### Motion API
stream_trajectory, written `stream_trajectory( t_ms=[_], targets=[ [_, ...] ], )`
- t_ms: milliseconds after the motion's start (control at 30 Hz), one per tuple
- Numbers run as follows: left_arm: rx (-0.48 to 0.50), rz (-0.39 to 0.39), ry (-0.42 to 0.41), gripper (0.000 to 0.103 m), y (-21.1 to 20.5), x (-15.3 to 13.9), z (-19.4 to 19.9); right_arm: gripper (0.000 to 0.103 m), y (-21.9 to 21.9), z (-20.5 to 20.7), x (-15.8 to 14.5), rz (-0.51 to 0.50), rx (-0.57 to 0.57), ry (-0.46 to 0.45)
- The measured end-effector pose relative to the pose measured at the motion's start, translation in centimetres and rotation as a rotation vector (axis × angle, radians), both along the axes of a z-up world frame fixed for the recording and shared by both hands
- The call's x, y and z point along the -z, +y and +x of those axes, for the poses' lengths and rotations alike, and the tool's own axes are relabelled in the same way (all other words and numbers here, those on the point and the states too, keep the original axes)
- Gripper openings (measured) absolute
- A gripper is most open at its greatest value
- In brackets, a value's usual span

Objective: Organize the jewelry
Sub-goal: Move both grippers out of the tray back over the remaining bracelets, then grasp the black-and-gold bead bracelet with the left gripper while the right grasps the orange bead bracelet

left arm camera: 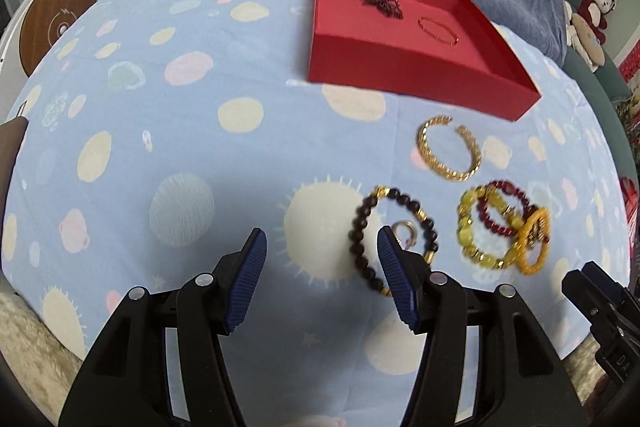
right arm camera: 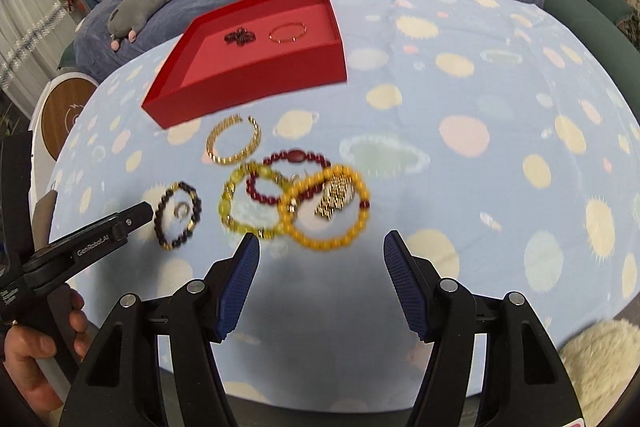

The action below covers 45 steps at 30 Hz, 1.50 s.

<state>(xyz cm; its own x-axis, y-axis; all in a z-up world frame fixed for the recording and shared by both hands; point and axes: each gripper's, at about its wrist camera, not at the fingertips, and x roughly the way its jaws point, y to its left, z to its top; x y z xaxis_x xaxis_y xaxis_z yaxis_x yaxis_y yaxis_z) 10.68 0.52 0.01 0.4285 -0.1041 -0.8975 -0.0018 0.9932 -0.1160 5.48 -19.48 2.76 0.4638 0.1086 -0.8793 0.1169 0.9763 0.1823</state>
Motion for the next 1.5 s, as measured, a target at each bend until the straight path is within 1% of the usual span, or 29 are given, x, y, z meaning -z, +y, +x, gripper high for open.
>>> stream_trajectory(
  t_ms=[133, 233, 333, 433, 500, 567, 767, 867, 933, 1167, 1200, 1300, 1367, 1433, 1500],
  targets=[
    [0.014, 0.012, -0.01, 0.051, -0.4, 0.6, -0.5, 0.062, 0.2, -1.0, 0.7, 0.002, 0.001, 0.011],
    [0.025, 0.017, -0.018, 0.051, -1.0, 0.9, -0.6, 0.062, 0.2, -1.0, 1.0, 0.002, 0.003, 0.015],
    [0.038, 0.047, -0.025, 0.046, -1.6, 1.3, -0.4, 0.062, -0.1, -0.6, 1.3, 0.005, 0.011, 0.018],
    [0.044, 0.068, -0.039, 0.035, -1.8, 1.2, -0.4, 0.062, -0.1, -0.3, 1.4, 0.007, 0.014, 0.019],
    [0.051, 0.065, -0.044, 0.018, -1.8, 1.2, -0.3, 0.062, -0.1, 0.0, 1.6, 0.005, 0.013, 0.021],
    [0.053, 0.055, -0.044, 0.008, -1.6, 1.2, -0.2, 0.062, -0.2, 0.2, 1.9, 0.004, 0.015, 0.023],
    [0.03, 0.02, -0.043, 0.008, -0.7, 1.2, -0.8, 0.06, -0.7, 0.6, 2.5, -0.005, 0.031, 0.023],
    [0.02, 0.01, -0.043, 0.008, -0.3, 1.2, -1.2, 0.053, -1.2, 1.0, 2.8, -0.007, 0.041, 0.029],
    [0.022, 0.009, -0.044, 0.008, -0.2, 1.2, -1.4, 0.047, -1.6, 1.3, 3.2, 0.001, 0.053, 0.034],
    [0.011, -0.005, -0.05, 0.008, -0.1, 1.4, -1.5, 0.035, -2.1, 2.2, 3.9, 0.005, 0.073, 0.044],
    [0.013, -0.004, -0.053, 0.008, -0.1, 1.4, -1.5, 0.032, -2.1, 2.4, 4.1, -0.001, 0.072, 0.044],
    [0.014, -0.008, -0.056, 0.008, 0.0, 1.4, -1.6, 0.029, -1.8, 2.9, 4.1, -0.022, 0.066, 0.034],
    [0.009, -0.02, -0.054, 0.008, 0.2, 1.4, -1.6, 0.023, -1.6, 3.2, 4.2, -0.037, 0.061, 0.031],
    [0.007, -0.027, -0.052, 0.008, 0.3, 1.4, -1.6, 0.009, -1.5, 3.4, 4.2, -0.048, 0.056, 0.027],
    [0.008, -0.032, -0.044, 0.008, 0.3, 1.3, -1.5, 0.008, -1.5, 3.4, 4.2, -0.042, 0.059, 0.025]
  ],
)
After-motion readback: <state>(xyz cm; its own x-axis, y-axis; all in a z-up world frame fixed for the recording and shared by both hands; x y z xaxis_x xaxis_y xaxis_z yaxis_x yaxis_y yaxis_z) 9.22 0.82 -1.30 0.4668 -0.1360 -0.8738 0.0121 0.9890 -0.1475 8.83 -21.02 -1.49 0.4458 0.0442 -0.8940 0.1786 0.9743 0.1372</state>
